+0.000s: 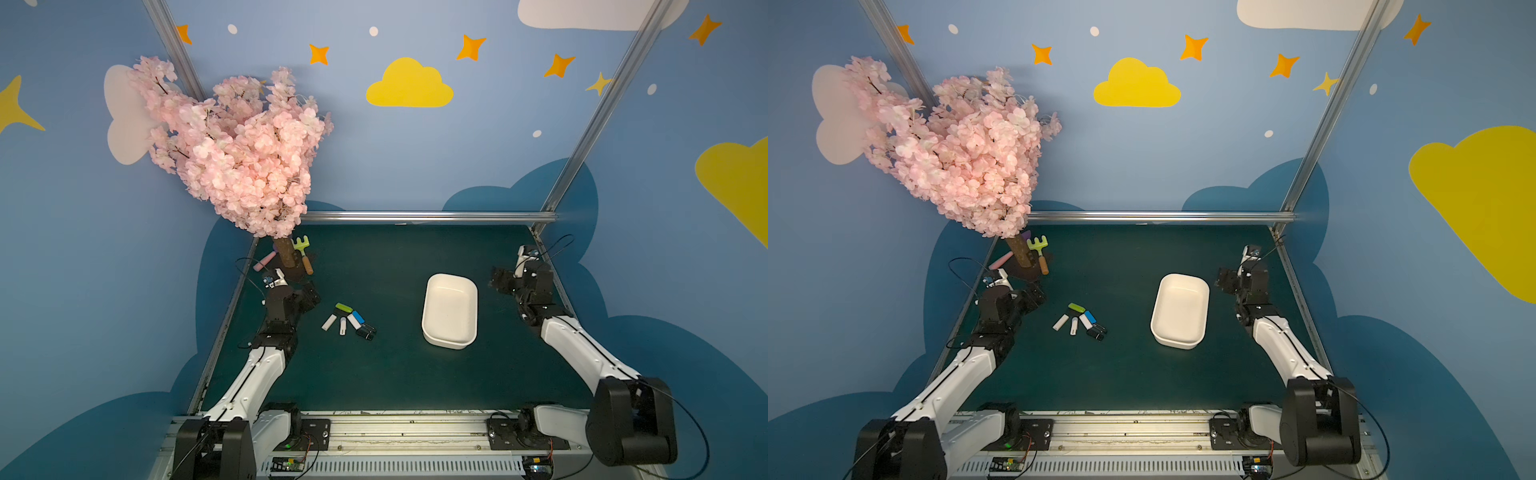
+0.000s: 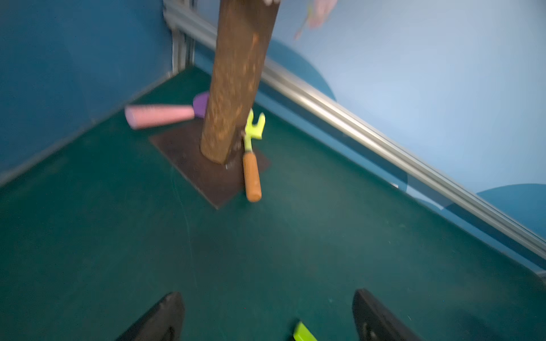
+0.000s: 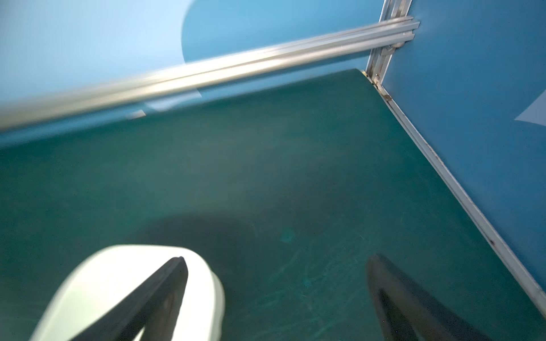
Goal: Put the usb flash drive into the storage box
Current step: Pick up the USB flash from the center of the board.
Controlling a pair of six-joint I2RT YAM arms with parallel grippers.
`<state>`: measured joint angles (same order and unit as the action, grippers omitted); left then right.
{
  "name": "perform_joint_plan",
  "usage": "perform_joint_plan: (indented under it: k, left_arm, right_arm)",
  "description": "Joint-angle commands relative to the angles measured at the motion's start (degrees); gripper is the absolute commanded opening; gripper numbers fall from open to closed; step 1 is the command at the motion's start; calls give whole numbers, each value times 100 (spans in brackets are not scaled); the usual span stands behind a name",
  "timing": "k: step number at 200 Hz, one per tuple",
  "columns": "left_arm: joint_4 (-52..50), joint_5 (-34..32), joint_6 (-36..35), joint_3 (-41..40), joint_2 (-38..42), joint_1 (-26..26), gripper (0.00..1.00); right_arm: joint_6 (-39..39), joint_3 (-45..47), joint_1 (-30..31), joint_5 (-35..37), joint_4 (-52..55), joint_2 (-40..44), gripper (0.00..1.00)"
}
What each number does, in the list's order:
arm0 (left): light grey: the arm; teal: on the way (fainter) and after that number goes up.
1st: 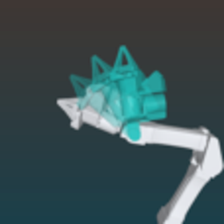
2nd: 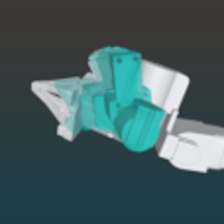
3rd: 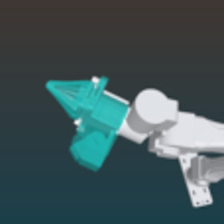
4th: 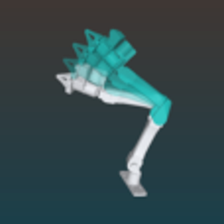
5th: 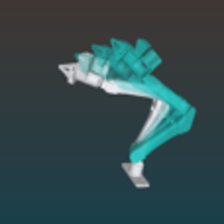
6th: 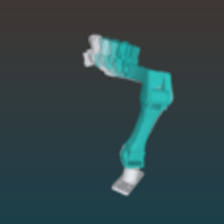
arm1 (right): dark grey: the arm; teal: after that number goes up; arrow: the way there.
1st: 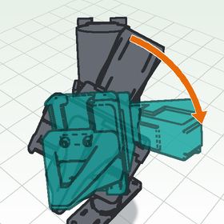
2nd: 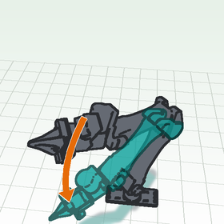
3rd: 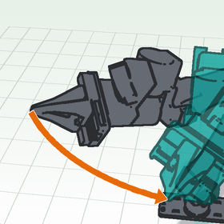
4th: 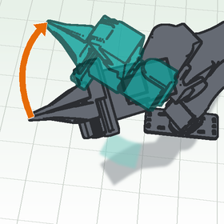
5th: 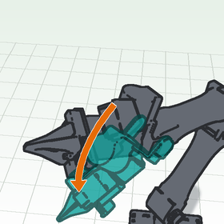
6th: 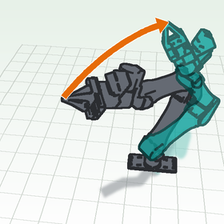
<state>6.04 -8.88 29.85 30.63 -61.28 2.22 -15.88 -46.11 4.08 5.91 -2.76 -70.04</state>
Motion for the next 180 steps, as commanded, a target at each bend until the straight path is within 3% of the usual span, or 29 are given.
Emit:
perform_joint_plan:
  k: [1, 20, 60, 96, 180]
  left_arm:
    - [-1916, 371, -1, 781, -297, 632, 85]
    - [-2528, -147, -73, 1057, -592, 1044, 84]
    - [-2438, -139, 62, 787, -726, 919, 85]
    - [-2418, 703, 161, 759, -1072, 670, 84]
    - [-2379, 981, -7, 815, -1792, 646, 79]
  right_arm:
    - [-1120, -334, -142, -1695, 1824, 358, 98]
    - [-1142, -180, 127, -2445, 1508, 733, 98]
    - [-887, -52, 786, -1985, 1589, 1028, 98]
    - [-878, 416, 1037, -1830, 1136, 1341, 97]
    - [-976, 720, 1125, -1611, 805, 1414, 97]
